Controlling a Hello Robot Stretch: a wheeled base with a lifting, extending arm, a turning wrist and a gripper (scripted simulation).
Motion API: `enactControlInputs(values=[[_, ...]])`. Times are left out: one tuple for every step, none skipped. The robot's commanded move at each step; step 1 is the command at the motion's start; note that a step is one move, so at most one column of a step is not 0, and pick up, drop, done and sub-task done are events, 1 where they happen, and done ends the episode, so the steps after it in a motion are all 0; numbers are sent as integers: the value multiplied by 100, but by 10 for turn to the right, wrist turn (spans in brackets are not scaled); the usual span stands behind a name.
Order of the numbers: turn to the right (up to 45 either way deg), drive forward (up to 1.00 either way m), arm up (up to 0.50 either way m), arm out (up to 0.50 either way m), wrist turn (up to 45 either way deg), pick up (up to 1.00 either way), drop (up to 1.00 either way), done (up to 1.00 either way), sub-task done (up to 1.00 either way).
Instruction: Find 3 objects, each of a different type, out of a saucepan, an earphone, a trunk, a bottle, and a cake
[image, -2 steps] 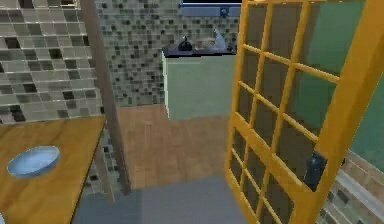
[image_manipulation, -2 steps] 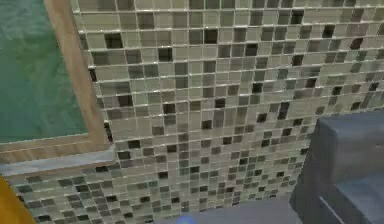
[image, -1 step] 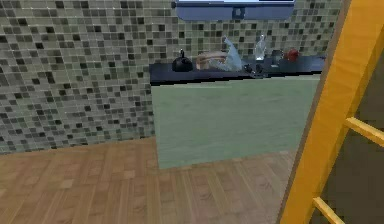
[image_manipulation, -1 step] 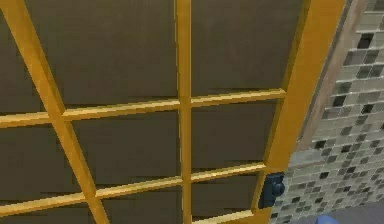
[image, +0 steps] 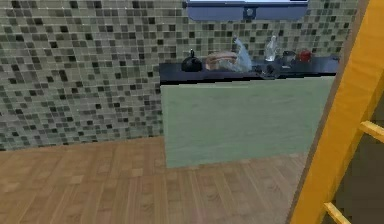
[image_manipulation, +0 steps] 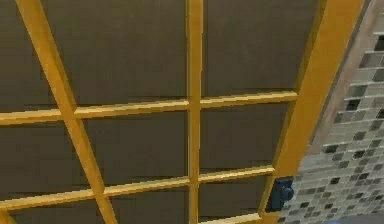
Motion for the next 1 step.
enactControlInputs(values=[[-180,0,0,0,0,0,0,0,0]])
